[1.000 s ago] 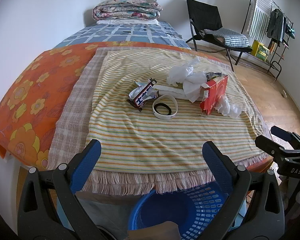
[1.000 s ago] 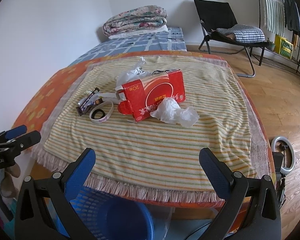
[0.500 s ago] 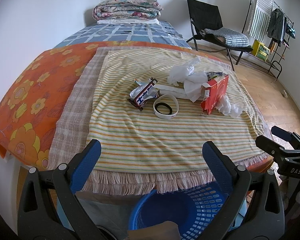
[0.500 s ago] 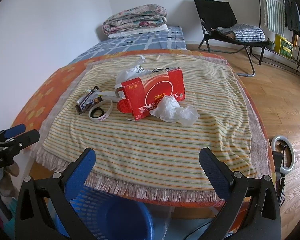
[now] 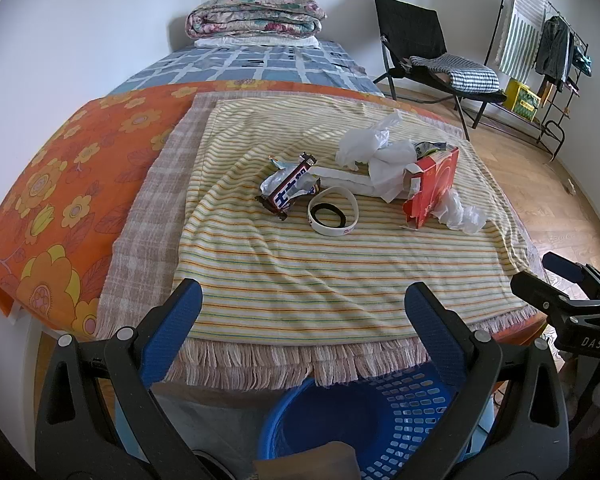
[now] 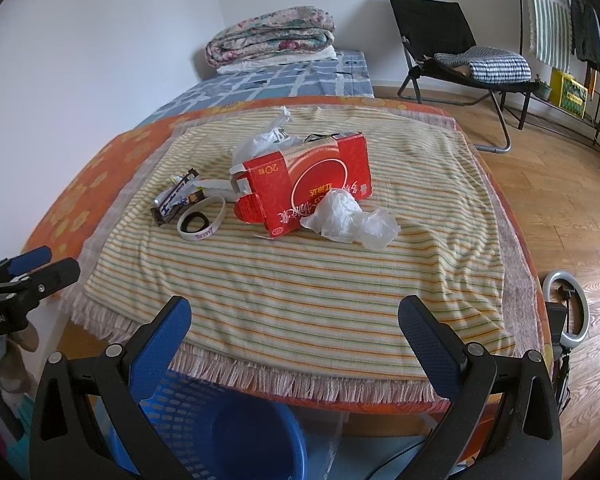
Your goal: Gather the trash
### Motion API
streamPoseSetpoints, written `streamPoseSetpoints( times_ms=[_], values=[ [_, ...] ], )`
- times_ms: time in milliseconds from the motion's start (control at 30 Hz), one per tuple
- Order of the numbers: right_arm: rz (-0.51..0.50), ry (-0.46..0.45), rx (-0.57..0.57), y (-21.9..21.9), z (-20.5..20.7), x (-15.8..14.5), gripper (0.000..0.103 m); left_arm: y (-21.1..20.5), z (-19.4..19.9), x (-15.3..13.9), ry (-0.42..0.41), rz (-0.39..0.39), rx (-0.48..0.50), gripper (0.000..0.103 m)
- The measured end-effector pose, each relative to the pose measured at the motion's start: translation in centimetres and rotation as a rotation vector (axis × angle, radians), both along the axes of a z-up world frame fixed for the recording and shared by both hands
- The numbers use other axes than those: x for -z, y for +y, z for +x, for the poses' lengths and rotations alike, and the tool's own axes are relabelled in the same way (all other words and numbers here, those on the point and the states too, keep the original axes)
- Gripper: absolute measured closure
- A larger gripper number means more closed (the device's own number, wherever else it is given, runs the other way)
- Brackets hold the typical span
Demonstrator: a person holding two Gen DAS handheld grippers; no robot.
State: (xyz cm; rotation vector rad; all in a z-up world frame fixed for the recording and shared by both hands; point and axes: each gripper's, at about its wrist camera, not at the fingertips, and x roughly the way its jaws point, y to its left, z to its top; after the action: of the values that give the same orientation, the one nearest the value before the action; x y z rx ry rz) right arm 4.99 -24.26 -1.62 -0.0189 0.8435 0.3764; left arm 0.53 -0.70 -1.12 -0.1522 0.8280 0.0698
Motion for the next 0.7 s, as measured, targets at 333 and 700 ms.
streamPoseSetpoints(
  times_ms=[333, 700],
  values=[
    [-0.005, 0.004, 0.001, -0.1, 0.1, 0.2, 0.000, 1.1, -0.3, 1.4, 0.018, -0.006, -0.011, 0.000],
    [0.077, 0.052, 0.000, -0.7, 1.7, 0.7, 0.000, 2.5, 1.6, 0.6, 0.063, -0.054, 0.025, 0.000]
  ],
)
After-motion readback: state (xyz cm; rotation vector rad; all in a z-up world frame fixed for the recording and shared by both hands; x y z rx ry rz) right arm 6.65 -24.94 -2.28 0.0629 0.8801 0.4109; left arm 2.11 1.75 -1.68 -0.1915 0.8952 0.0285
